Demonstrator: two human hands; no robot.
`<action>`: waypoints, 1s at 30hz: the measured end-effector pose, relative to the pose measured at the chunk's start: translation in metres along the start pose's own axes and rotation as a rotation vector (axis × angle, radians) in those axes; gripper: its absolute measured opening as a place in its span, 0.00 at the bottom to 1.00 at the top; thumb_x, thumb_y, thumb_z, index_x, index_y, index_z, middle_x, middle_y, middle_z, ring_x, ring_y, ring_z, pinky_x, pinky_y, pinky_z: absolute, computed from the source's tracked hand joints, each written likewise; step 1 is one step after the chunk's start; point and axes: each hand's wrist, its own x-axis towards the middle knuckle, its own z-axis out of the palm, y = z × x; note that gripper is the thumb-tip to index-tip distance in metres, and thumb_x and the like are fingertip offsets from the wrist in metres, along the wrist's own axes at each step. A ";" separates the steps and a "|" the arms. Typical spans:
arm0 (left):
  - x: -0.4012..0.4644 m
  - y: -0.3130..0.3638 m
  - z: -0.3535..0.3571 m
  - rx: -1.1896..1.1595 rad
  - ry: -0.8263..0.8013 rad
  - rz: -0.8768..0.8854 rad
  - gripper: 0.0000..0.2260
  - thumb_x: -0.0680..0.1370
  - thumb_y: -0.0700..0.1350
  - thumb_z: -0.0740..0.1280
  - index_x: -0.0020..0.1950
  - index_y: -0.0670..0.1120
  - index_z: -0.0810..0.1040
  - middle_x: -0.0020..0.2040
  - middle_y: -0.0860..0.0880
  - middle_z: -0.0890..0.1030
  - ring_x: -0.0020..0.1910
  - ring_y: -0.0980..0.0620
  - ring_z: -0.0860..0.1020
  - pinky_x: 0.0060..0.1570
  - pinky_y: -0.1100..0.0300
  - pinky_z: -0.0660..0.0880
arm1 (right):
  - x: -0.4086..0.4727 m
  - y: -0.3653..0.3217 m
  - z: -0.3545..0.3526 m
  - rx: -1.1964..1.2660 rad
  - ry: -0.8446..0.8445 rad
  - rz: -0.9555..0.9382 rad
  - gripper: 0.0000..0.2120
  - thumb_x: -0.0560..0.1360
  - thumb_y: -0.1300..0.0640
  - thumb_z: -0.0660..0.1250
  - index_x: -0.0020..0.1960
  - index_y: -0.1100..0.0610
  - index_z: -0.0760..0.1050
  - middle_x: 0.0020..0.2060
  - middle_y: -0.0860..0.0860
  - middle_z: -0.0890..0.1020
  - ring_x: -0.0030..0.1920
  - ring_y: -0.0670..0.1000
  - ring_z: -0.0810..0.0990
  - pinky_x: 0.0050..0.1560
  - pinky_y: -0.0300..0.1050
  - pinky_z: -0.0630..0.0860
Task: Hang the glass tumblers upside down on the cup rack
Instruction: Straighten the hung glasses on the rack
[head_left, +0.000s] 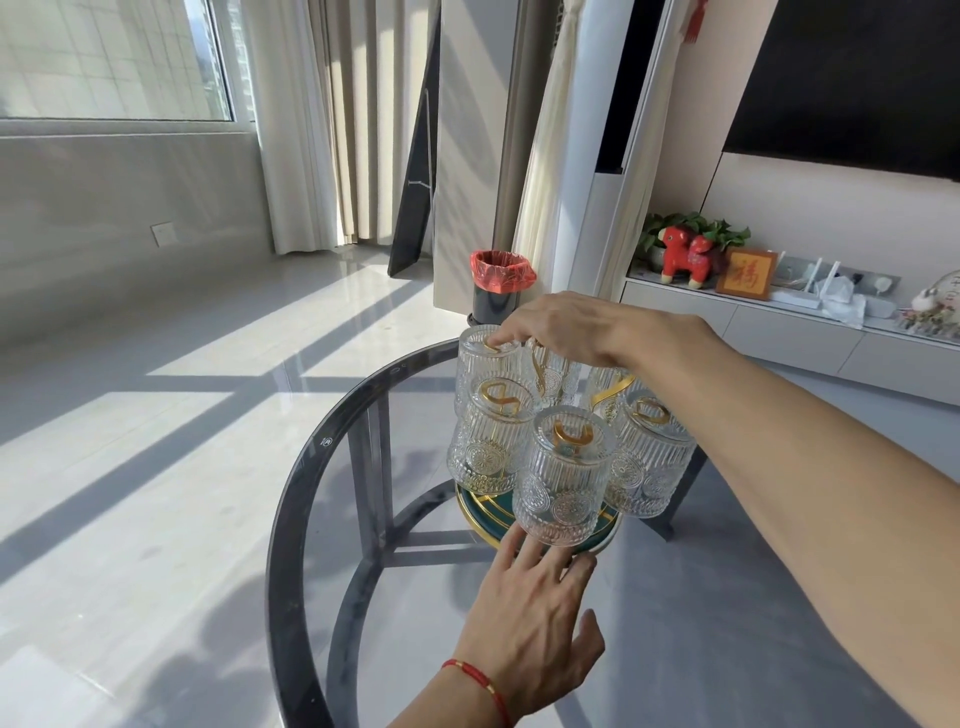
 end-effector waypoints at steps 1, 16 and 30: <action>0.000 0.000 0.000 -0.001 0.002 -0.001 0.16 0.72 0.54 0.66 0.56 0.48 0.80 0.55 0.49 0.79 0.58 0.45 0.73 0.70 0.51 0.63 | 0.001 0.000 0.002 0.008 0.002 0.007 0.32 0.82 0.40 0.55 0.72 0.65 0.73 0.69 0.67 0.76 0.67 0.70 0.75 0.68 0.65 0.70; 0.000 -0.001 0.003 -0.031 -0.035 -0.017 0.19 0.73 0.54 0.65 0.61 0.48 0.78 0.59 0.49 0.78 0.61 0.44 0.73 0.73 0.48 0.66 | -0.005 -0.001 0.002 0.090 0.083 -0.025 0.28 0.85 0.44 0.45 0.70 0.47 0.80 0.71 0.53 0.76 0.68 0.52 0.73 0.60 0.48 0.64; 0.000 0.001 0.000 -0.028 -0.044 -0.023 0.19 0.74 0.54 0.64 0.62 0.48 0.78 0.60 0.49 0.78 0.62 0.44 0.73 0.73 0.46 0.67 | -0.053 0.004 0.023 0.076 0.621 -0.262 0.13 0.77 0.65 0.65 0.51 0.56 0.87 0.50 0.50 0.86 0.54 0.49 0.80 0.48 0.26 0.68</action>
